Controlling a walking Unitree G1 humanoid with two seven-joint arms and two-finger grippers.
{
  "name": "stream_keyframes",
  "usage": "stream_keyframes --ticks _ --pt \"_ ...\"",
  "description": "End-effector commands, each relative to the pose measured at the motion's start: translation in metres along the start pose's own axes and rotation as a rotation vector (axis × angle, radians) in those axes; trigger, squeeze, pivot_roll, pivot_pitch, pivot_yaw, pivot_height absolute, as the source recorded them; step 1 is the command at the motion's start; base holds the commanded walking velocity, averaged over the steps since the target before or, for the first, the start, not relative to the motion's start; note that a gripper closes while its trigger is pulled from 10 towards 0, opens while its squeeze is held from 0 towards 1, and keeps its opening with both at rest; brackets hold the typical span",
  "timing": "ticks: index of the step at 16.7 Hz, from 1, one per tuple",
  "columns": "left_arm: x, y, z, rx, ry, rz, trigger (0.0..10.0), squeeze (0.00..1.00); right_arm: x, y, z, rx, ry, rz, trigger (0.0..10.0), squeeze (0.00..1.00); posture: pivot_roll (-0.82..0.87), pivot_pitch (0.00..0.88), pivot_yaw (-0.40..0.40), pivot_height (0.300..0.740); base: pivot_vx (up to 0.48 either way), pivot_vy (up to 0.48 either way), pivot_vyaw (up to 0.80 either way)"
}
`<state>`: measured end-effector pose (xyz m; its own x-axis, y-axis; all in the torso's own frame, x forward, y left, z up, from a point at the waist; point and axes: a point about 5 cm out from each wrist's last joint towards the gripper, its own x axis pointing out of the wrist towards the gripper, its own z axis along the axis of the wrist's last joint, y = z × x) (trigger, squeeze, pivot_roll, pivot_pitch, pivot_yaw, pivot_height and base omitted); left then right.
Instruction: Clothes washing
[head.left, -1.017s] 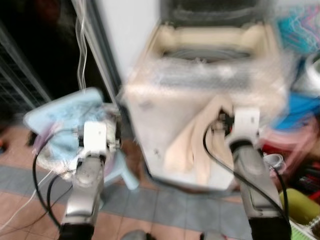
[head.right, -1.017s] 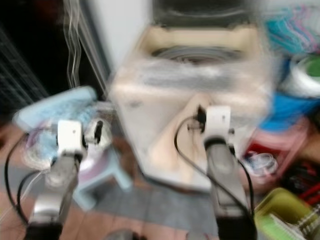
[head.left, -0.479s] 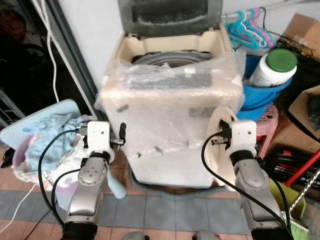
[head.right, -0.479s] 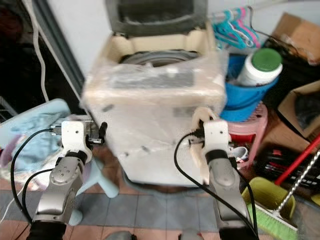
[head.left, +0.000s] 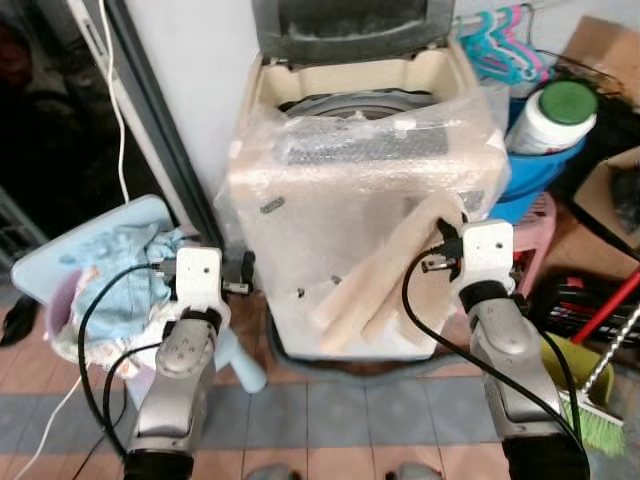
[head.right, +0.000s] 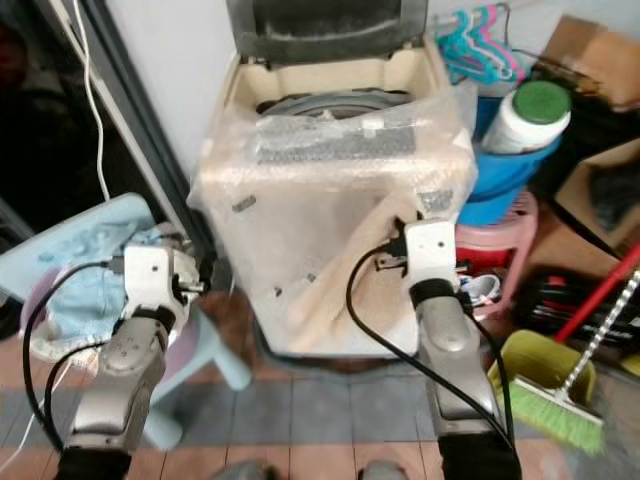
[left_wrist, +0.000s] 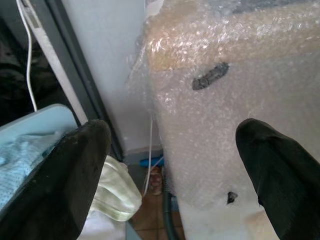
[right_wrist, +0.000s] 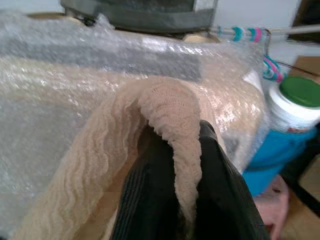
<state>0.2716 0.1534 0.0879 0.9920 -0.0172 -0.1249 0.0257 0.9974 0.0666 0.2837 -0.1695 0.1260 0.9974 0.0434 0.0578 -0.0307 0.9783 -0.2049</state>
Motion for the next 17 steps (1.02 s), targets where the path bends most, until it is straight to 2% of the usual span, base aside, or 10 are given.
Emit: stream_keyframes --ticks 1,4,7,9,10,12,13,17 --pt "0.000 0.009 0.006 0.001 -0.027 0.011 10.0 0.00 0.004 0.003 0.010 0.015 -0.036 0.001 10.0 0.00 -0.09 0.000 0.109 0.740 0.000 0.000 -0.80" --pt "-0.002 0.009 0.007 -0.009 -0.040 0.010 10.0 0.00 0.007 0.004 0.018 0.005 -0.071 0.030 10.0 0.00 -0.09 0.000 0.111 0.740 0.089 0.000 0.00" --pt "-0.002 0.009 0.008 -0.010 -0.047 0.002 10.0 0.00 0.018 0.003 0.037 -0.026 -0.144 0.066 10.0 0.00 -0.09 0.000 0.111 0.740 0.316 0.000 0.00" --pt "-0.001 0.009 0.008 -0.015 -0.050 0.006 10.0 0.00 0.032 0.004 0.074 -0.101 -0.286 0.153 10.0 0.00 -0.09 0.000 0.110 0.740 0.375 0.000 0.00" --pt "-0.001 0.009 0.008 -0.017 -0.051 0.006 10.0 0.00 0.034 0.004 0.081 -0.122 -0.313 0.168 10.0 0.00 -0.09 0.000 0.110 0.740 0.401 0.000 0.00" --pt "-0.001 0.009 0.008 -0.016 -0.049 0.008 10.0 0.00 0.041 0.003 0.102 -0.131 -0.379 0.193 10.0 0.00 -0.09 0.000 0.108 0.740 0.433 0.000 0.00" --pt "0.000 0.009 0.008 -0.017 -0.047 0.015 10.0 0.00 0.048 0.002 0.120 -0.122 -0.422 0.204 10.0 0.00 -0.09 0.000 0.103 0.740 0.458 0.000 0.00" --pt "0.001 0.009 0.008 -0.024 -0.050 0.029 10.0 0.00 0.052 0.006 0.135 -0.108 -0.467 0.264 10.0 0.00 -0.09 0.000 0.094 0.740 0.466 0.000 0.17"
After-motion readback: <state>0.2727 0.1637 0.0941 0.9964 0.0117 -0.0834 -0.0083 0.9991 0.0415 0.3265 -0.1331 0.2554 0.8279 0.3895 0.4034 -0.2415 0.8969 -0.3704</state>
